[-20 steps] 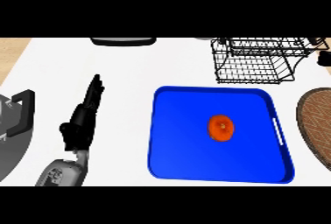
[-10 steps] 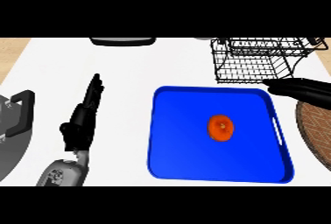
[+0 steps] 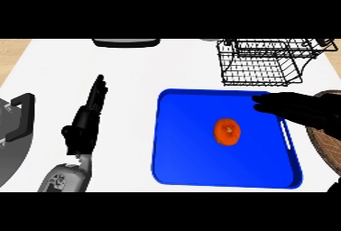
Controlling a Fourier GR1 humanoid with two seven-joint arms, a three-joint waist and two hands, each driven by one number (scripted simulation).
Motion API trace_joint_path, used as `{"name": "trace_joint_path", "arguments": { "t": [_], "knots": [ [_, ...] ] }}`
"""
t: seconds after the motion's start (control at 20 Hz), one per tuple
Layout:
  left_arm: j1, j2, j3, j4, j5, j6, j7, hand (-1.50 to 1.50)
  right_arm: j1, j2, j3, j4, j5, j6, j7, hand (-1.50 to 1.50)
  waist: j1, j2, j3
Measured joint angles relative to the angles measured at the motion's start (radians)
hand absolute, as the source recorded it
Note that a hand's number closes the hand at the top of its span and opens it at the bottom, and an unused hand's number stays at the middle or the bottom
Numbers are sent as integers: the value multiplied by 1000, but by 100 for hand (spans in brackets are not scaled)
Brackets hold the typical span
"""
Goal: Pick the squash from the tray and place it in the tiered basket
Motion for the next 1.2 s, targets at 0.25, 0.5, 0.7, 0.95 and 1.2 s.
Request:
{"name": "trace_joint_path", "arguments": {
  "t": [0.25, 0.5, 0.7, 0.95, 1.2],
  "knots": [
    [27, -10, -3, -22, -14, -11, 6, 0, 24, 18, 32, -16, 74, 14, 21, -150, 1, 0, 0],
    [28, -30, 4, -14, -28, -16, -3, 0, 26, 27, 43, -3, 178, 29, -13, -150, 1, 1, 0],
    [35, -26, 21, -25, -23, -37, -4, 0, 33, 22, 55, 9, 287, 22, -86, -150, 2, 1, 1],
    [24, -37, 36, -12, -36, -47, -7, 0, 30, 11, 72, 61, 420, -12, -214, -150, 3, 1, 1],
    [27, -45, 42, -9, -47, -53, -12, 0, 19, 8, 106, 63, 517, -59, -311, -150, 3, 1, 1]
  ]
}}
